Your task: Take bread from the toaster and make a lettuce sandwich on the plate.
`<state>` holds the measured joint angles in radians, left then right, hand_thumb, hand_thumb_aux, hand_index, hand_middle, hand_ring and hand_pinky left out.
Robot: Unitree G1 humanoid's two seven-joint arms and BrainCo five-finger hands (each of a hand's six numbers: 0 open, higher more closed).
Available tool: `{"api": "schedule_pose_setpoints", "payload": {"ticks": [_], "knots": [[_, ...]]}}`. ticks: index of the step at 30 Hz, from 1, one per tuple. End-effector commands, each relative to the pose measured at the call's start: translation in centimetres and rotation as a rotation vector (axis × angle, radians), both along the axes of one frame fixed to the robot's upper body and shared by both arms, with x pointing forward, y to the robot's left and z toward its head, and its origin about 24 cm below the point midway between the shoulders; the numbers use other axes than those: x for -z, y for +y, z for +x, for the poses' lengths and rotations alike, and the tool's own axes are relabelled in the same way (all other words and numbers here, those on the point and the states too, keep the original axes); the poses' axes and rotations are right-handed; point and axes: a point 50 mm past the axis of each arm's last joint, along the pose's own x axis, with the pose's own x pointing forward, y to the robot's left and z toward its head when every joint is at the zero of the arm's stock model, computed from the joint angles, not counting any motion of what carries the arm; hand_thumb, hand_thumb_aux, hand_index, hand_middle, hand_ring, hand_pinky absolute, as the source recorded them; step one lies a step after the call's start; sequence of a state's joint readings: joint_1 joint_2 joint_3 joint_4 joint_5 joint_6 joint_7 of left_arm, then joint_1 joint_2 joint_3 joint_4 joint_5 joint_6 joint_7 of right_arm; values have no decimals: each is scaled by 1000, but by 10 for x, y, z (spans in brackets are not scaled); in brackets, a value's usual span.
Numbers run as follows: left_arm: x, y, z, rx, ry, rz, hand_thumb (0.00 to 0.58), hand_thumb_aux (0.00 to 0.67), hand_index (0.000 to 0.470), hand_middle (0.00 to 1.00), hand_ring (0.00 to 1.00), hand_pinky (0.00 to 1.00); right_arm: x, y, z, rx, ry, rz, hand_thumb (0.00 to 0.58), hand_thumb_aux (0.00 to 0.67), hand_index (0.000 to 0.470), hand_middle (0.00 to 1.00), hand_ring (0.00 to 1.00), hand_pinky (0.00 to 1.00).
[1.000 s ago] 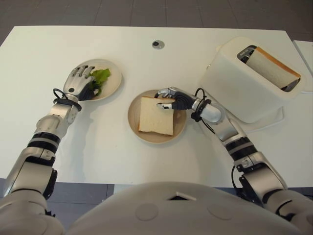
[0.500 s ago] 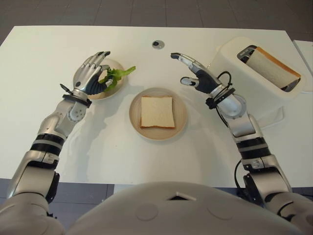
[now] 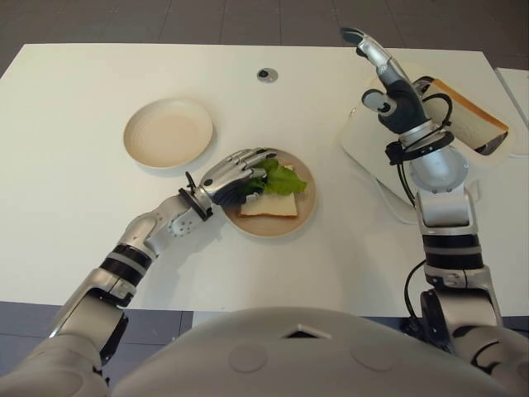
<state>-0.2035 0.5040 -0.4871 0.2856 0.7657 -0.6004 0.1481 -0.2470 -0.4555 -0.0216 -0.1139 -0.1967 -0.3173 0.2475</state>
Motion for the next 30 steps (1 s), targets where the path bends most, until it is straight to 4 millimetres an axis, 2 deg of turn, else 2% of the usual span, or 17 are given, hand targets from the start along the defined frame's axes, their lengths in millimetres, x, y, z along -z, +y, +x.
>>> {"api": "schedule_pose_setpoints", "payload": {"ticks": [1,3,4,5,12,16,19,24,25,26,27,30], "knots": [[13,2,-8,35,58,70,516,447,313,0,0,0,-13,-12,-8,37,-36,-11,0,0,0,0,0,0],[9,3,-6,28,43,55,511,439,308,0,0,0,-21,-21,-11,94,-66,-55,0,0,0,0,0,0],[8,4,-5,24,38,54,462,368,258,0,0,0,-25,-27,-14,129,-78,-83,0,0,0,0,0,0],[6,5,-4,13,32,50,0,0,0,0,0,0,-29,-34,-17,171,-92,-126,0,0,0,0,0,0],[1,7,4,-36,0,17,0,0,0,0,0,0,-42,-97,-24,469,-69,-409,0,0,0,0,0,0],[-3,7,5,-40,0,-14,0,0,0,0,0,0,-26,-135,-29,600,72,-564,0,0,0,0,0,0],[-5,6,4,-33,9,-29,0,0,0,0,0,0,-7,-146,-35,605,195,-611,0,0,0,0,0,0],[-8,7,4,-35,0,-46,0,0,0,0,0,0,14,-146,-38,548,312,-650,0,0,0,0,0,0],[-9,7,4,-35,0,-49,0,0,0,0,0,0,15,-144,-38,535,310,-649,325,226,159,0,0,0],[-9,7,4,-35,2,-53,0,0,0,0,0,0,14,-141,-37,525,297,-645,498,418,293,0,0,0],[-9,7,4,-36,3,-61,0,0,0,0,0,0,9,-138,-35,521,261,-622,580,670,470,0,0,0],[-10,8,4,-42,-4,-72,0,0,0,0,0,0,-15,-136,-32,558,110,-546,580,670,470,0,0,0]]}}
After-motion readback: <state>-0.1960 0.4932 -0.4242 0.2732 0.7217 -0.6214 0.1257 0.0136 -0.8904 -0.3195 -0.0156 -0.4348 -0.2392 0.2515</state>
